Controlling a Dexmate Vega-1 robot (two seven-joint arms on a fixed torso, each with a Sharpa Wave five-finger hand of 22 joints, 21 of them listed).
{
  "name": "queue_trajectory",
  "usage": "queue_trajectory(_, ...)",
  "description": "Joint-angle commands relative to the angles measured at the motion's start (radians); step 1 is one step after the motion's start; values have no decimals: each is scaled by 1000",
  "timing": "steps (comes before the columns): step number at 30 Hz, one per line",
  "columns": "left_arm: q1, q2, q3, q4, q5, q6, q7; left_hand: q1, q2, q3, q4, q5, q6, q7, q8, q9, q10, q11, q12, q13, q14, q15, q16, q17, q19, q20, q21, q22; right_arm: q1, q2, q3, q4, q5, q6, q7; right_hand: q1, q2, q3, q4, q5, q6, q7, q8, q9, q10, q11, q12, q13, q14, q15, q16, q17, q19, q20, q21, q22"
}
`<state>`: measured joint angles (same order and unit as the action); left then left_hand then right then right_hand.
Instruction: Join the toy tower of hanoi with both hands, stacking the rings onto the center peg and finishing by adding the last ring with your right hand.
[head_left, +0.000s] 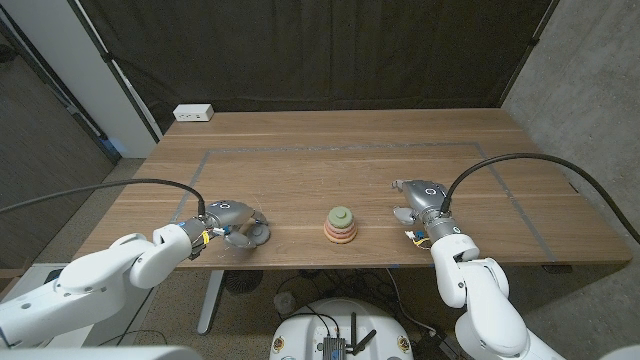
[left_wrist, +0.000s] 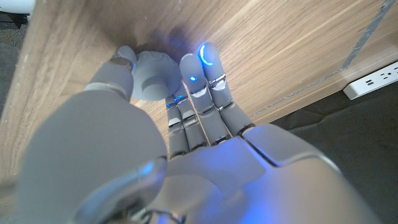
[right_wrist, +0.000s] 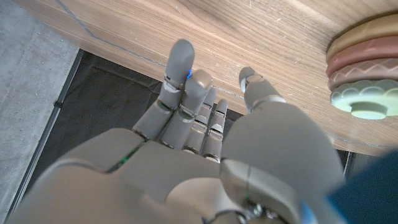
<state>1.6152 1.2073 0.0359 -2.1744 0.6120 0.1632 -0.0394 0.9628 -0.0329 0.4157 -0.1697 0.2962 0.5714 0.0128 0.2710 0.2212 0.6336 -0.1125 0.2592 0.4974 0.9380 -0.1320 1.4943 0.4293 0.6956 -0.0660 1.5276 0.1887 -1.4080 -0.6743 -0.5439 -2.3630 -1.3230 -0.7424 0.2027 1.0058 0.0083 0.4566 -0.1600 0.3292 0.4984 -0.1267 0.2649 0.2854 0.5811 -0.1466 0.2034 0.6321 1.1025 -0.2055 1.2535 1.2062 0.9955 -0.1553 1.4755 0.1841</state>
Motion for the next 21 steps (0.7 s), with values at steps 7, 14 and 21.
queue_trajectory(7, -14, 6, -59, -32, -51, -2, -62, 11, 1, 6, 1, 8, 19, 1, 9, 7, 42, -19, 6, 12, 13, -87, 3, 3, 11, -139, 5, 3, 3, 11, -3, -7, -31, -13, 16, 4, -2, 4, -3, 8, 3, -1, 2, 4, 8, -3, 2, 3, 10, -14, 5, 8, -1, -63, 4, 0)
queue_trajectory(14, -7, -28, -104, -41, -98, -27, -83, 13, 4, 7, 3, 10, 29, 0, 11, 9, 54, -20, 9, 17, 15, -87, 2, 4, 10, -139, 5, 3, 4, 21, -3, -6, -45, -13, 20, 4, -1, 5, -2, 9, 8, -1, 3, 3, 9, -2, 2, 3, 10, -14, 6, 9, 1, -63, 5, 2)
queue_trajectory(21, 12, -55, -162, -62, -137, -51, -136, 17, 6, 8, 2, 12, 33, 0, 11, 11, 59, -22, 9, 21, 22, -87, 7, 10, 14, -139, 6, 4, 7, 31, -2, -1, -47, -9, 22, 4, -1, 5, -2, 9, 10, -3, 3, 3, 8, 0, 1, 3, 10, -14, 7, 10, 0, -63, 5, 1)
